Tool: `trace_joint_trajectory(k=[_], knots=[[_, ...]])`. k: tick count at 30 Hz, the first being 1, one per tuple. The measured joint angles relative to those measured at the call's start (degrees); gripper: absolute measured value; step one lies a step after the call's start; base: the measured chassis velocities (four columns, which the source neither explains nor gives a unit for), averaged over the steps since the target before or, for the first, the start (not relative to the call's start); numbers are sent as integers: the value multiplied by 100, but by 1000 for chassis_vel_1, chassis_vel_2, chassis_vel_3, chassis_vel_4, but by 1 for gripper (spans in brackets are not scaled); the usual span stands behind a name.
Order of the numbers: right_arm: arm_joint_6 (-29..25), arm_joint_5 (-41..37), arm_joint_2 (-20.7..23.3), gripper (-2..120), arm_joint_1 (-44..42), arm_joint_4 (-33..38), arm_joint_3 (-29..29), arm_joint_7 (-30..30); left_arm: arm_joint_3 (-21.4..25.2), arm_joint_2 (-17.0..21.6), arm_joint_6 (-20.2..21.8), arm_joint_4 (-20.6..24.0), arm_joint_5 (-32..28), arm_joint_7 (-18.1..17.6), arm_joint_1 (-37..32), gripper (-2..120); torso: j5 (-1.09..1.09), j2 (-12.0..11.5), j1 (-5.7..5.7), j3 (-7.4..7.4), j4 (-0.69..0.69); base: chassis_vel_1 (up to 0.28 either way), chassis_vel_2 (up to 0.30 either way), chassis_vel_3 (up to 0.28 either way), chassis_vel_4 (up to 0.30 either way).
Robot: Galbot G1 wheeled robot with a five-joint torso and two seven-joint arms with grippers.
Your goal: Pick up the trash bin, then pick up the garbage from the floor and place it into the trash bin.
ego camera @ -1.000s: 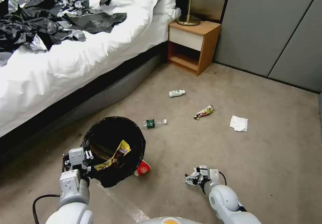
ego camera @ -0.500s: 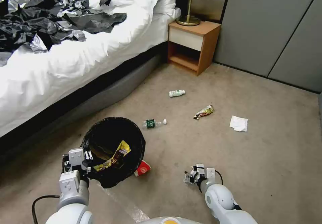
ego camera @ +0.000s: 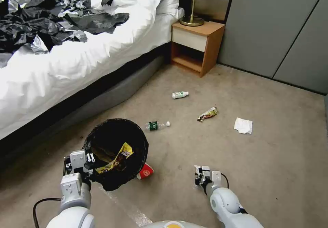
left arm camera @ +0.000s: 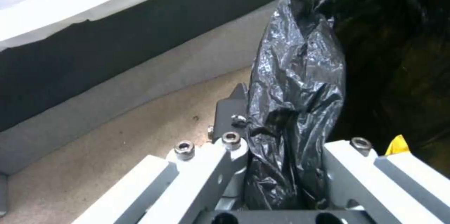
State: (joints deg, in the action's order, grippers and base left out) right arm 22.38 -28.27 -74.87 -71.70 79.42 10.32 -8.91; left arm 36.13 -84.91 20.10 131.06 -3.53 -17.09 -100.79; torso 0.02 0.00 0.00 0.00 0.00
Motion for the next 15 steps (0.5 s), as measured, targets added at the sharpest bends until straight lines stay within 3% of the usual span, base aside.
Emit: trace_joint_trajectory(k=[12, 15], knots=[[-357, 128, 61, 0, -99, 253, 124, -33, -9, 17, 33, -25, -14, 0, 13, 3, -1, 0, 0, 0, 0, 0, 0, 0, 0], [-755, 450, 142, 0, -262, 1030, 356, -107, -57, 41, 38, -30, -12, 0, -43, 3, -2, 0, 0, 0, -1, 0, 0, 0, 0]])
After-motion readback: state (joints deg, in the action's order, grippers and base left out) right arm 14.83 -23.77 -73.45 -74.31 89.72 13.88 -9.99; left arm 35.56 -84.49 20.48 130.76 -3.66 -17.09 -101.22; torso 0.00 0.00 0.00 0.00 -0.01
